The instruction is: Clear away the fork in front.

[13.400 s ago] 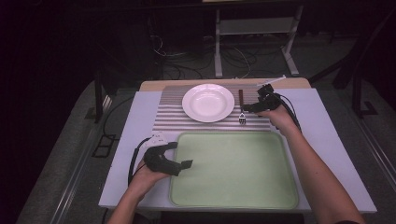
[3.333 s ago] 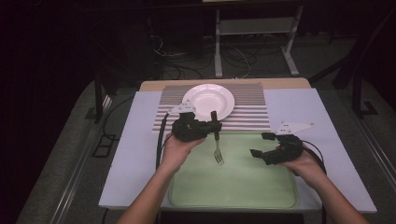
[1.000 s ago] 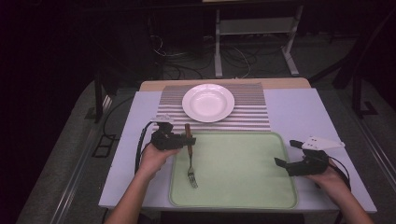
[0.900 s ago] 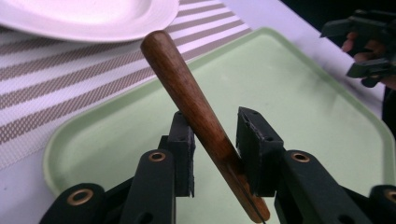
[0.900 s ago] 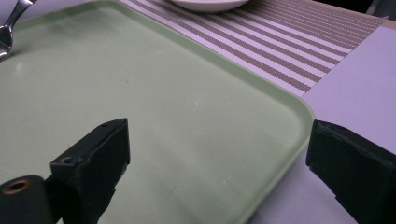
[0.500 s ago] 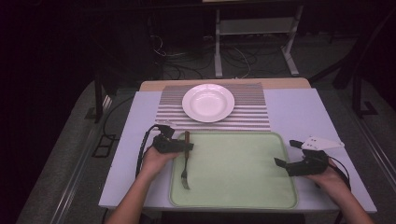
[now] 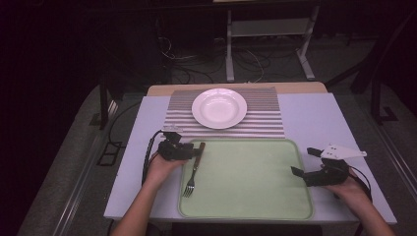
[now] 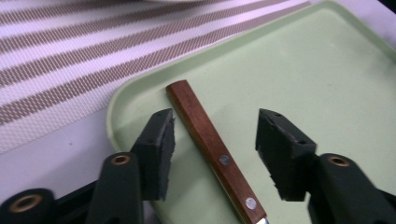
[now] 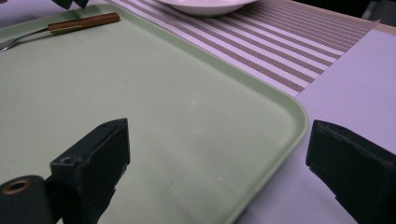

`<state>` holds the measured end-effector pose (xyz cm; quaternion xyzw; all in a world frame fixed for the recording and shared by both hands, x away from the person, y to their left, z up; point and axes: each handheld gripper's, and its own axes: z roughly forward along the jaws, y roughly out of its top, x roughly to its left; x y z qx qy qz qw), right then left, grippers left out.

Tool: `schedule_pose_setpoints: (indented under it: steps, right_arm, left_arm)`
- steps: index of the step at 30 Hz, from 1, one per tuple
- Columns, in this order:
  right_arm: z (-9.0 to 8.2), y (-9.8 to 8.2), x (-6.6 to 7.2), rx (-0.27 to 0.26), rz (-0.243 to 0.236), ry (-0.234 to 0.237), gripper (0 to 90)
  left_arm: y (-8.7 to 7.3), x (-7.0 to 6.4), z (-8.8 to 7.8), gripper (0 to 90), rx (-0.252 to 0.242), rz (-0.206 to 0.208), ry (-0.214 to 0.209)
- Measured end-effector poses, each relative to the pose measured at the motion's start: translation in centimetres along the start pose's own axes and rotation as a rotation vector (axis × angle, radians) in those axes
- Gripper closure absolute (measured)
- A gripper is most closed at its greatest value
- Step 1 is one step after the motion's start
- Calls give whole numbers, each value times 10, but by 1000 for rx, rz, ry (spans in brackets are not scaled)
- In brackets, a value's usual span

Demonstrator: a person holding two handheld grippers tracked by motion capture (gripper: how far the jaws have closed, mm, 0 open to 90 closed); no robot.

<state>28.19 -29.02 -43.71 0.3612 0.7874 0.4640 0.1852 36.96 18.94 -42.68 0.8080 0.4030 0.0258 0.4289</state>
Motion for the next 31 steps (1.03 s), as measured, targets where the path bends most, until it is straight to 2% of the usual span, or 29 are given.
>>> schedule_pose_setpoints:
  steps: [1, 2, 3, 4, 5, 6, 8, 9, 15, 19, 23, 26, 27, 31]
  right_arm:
    - [1, 1, 1, 3, -4, 2, 64]
    - [1, 1, 1, 3, -4, 2, 64]
    - [2, 1, 1, 8, -11, 3, 64]
    - [2, 1, 1, 8, -11, 3, 64]
    - [3, 1, 1, 8, -15, 5, 64]
    - [3, 1, 2, 10, -15, 5, 64]
    - [3, 1, 2, 12, -16, 5, 64]
    - [3, 2, 2, 11, -19, 6, 64]
    - [4, 2, 4, 16, -20, 10, 64]
    - [4, 2, 3, 14, -20, 9, 64]
    - [4, 2, 4, 14, -24, 9, 64]
    - [3, 2, 4, 14, -26, 12, 64]
    - [3, 1, 4, 16, -27, 11, 64]
    - [3, 2, 4, 17, -27, 10, 64]
  left_arm:
    - [-1, -3, -6, 396, -22, 26, 5]
    - [-1, -3, -6, 375, -22, 26, 5]
    - [-3, -7, -12, 361, -42, 54, 0]
    - [-3, -7, -12, 341, -42, 54, 0]
    - [-6, -11, -18, 318, -61, 84, 1]
    - [-6, -11, -18, 300, -61, 84, 1]
    - [-9, -15, -24, 276, -82, 110, 13]
    - [-10, -16, -26, 220, -90, 122, 21]
    - [-22, -22, -41, 139, -140, 175, 22]
    - [-28, -22, -44, 116, -147, 185, 18]
    - [-35, -24, -47, 1, -159, 190, 29]
    - [-41, -26, -49, 0, -165, 193, 31]
    - [-44, -26, -48, 0, -153, 196, 32]
    - [-44, -25, -47, 0, -143, 199, 35]
